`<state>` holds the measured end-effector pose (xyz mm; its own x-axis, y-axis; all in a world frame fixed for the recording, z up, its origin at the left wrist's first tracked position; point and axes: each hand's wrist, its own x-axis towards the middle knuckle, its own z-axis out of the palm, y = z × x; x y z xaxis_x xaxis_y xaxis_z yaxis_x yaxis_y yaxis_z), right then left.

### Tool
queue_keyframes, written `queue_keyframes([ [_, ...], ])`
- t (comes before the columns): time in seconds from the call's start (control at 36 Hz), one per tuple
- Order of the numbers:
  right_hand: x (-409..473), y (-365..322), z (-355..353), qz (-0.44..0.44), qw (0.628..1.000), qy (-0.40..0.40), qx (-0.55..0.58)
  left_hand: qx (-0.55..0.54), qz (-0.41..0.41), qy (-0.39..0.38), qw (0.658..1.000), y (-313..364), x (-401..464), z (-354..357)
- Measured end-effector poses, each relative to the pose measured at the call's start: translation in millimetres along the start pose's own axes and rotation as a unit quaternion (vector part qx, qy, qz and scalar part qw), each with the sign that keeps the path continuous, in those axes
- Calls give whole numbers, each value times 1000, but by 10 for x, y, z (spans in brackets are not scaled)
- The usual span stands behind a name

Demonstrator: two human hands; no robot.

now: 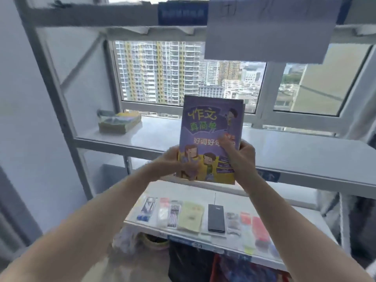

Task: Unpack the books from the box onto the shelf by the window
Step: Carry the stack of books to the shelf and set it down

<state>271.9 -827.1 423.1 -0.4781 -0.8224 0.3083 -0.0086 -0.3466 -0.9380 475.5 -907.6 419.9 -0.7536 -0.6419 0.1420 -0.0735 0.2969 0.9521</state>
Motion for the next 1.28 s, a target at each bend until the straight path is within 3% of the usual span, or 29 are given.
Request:
queue_keyframes([
  [0.14, 823, 196, 708, -48, 999, -21, -8, 42, -2, 60, 997, -109, 455, -861],
  [0.47, 2100, 1266, 1915, -51, 994, -86, -48, 155, -65, 198, 966, -977, 1291, -2415],
  [0.69, 2471, 1734, 2341, -52, 995, -58, -68, 143, -75, 180, 970, -1456, 1658, -3027],
  [0.89, 2570, 1861, 2461, -59, 993, -61, -86, 62, -48, 131, 988, -1826, 1802, -3210],
  [1.0, 2562, 1966, 2437, -32, 989, -86, -115, 62, -25, 78, 995, -1877, 1815, -3165],
  [1.14, 2577, 2038, 2422, -28, 988, -64, -137, 77, -26, 99, 992, -1899, 1864, -3131],
  [1.28, 2677, 1944, 2553, 24, 994, -46, -100, 18, -82, 84, 993, -1753, 1921, -3248],
])
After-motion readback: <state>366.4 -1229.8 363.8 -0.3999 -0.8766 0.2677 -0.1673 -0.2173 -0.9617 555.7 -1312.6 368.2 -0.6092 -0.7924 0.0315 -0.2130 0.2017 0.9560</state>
